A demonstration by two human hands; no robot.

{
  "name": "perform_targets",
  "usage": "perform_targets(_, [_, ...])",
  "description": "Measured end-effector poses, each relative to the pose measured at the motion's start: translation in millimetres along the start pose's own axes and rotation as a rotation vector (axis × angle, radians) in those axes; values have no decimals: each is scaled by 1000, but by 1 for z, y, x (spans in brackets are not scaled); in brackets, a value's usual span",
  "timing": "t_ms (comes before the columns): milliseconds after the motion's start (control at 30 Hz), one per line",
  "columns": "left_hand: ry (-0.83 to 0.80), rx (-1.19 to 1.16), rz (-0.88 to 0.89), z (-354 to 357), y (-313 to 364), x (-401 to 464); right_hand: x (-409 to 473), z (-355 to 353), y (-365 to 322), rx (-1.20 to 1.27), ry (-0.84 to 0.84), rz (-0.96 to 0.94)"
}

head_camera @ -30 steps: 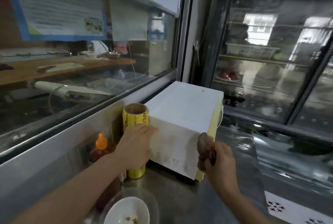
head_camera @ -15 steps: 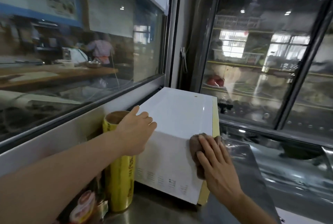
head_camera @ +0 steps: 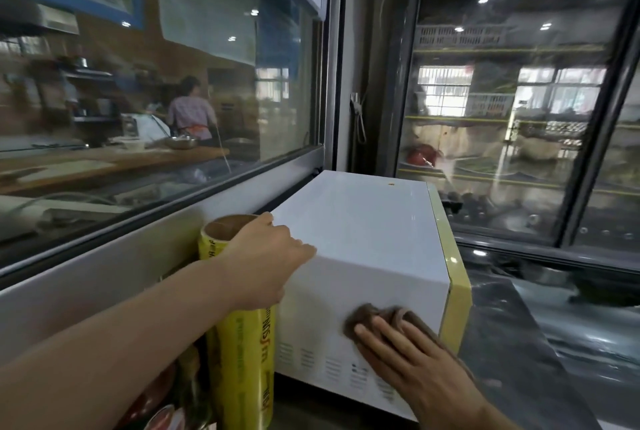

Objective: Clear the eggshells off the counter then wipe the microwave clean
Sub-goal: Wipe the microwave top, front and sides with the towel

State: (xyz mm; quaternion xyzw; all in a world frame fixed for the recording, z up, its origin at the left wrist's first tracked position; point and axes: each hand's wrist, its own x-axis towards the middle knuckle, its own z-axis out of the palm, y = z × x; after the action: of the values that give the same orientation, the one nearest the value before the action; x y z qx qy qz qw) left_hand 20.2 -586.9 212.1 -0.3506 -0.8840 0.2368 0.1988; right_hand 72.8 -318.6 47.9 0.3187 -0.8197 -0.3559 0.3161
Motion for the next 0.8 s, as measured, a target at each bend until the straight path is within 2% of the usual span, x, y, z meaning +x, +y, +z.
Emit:
perform_targets(100, [-30,-11,19,-9,-10,3,5,-15,20,-10,31,33])
perform_targets(267, [-161,-93,-61,-10,-27,7,59,-32,21,175,173,339])
perform_targets(333, [-165,-109,-58,-6,-24,9,70,-20,2,152,180,282])
perform_targets(400, [-158,-111,-59,-4,-23,8,64,-4,-18,75,166,128])
perform_targets(500, [-161,-122,-55,-5,-25,5,49,0,-13,25,127,35])
perform_targets(700, [-166,-167,-56,-6,-29,3,96,-30,13,138,206,216])
perform_targets(800, [-184,-220,-65,-6,-34,4,101,-21,-4,159,181,189])
